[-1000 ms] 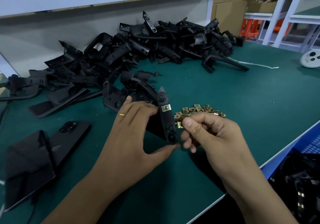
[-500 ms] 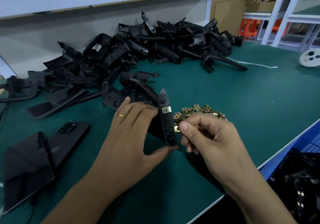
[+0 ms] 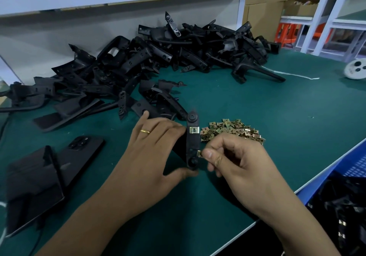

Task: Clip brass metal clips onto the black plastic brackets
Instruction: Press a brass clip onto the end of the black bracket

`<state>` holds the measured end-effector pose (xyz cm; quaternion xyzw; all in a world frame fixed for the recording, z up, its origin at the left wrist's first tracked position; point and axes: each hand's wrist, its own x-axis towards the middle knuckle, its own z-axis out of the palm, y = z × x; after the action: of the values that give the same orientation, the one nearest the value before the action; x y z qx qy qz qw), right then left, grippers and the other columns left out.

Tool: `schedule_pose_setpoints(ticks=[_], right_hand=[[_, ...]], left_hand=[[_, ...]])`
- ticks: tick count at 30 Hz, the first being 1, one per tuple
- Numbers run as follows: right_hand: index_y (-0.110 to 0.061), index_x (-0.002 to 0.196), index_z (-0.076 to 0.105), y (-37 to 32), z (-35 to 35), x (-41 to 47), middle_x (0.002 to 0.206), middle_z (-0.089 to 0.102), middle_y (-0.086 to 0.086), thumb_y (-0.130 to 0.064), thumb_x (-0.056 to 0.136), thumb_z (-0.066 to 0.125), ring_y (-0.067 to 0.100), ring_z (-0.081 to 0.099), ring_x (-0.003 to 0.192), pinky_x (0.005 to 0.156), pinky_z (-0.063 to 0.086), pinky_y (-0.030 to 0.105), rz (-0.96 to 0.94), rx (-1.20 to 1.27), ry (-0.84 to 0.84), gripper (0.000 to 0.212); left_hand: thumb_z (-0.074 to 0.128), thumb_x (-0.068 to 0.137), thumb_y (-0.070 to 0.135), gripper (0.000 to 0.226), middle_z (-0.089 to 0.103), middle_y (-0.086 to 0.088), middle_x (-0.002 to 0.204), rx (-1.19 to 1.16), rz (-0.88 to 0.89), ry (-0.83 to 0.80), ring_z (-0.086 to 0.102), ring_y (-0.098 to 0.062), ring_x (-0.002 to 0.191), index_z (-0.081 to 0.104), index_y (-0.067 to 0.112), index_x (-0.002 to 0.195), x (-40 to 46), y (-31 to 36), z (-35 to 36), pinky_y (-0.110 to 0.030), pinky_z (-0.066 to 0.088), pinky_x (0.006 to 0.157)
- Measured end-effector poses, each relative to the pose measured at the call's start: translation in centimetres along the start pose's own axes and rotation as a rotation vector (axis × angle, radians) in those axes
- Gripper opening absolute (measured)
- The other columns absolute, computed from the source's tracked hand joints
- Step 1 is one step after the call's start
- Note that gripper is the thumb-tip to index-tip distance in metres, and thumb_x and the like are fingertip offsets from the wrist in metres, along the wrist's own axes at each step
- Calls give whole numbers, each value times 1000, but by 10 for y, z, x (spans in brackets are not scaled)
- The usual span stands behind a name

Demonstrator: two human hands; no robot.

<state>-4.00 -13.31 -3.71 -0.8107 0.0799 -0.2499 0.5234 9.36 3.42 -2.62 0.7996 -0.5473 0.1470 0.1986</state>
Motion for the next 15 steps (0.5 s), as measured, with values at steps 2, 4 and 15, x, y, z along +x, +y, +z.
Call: schedule_pose_setpoints(ticks=[2,4,15], right_hand=[[-26,74,66,0,1,-1,67,68,-6,-22,96,71,9,60,58,59,49,25,4,-29,-9,23],[-27,73,66,-1,3,-1,66,69,-6,-23,96,72,8,60,57,57,47,21,8,-3,-6,24],[-14,69,56,-2,6,-1,64,48,14,-35,92,70,18,42,59,55,36,31,-12,265,74,34]], left_hand=[[57,84,71,73,53,12,129,50,30,-30,44,-14,134,53,20,136,0,1,-2,-52,18,127],[57,84,71,75,54,10,130,73,45,-32,45,-16,134,55,18,136,1,2,-2,-48,17,127],[58,86,70,80,53,5,141,55,57,120,42,-19,141,53,16,145,7,22,-1,-59,19,125]])
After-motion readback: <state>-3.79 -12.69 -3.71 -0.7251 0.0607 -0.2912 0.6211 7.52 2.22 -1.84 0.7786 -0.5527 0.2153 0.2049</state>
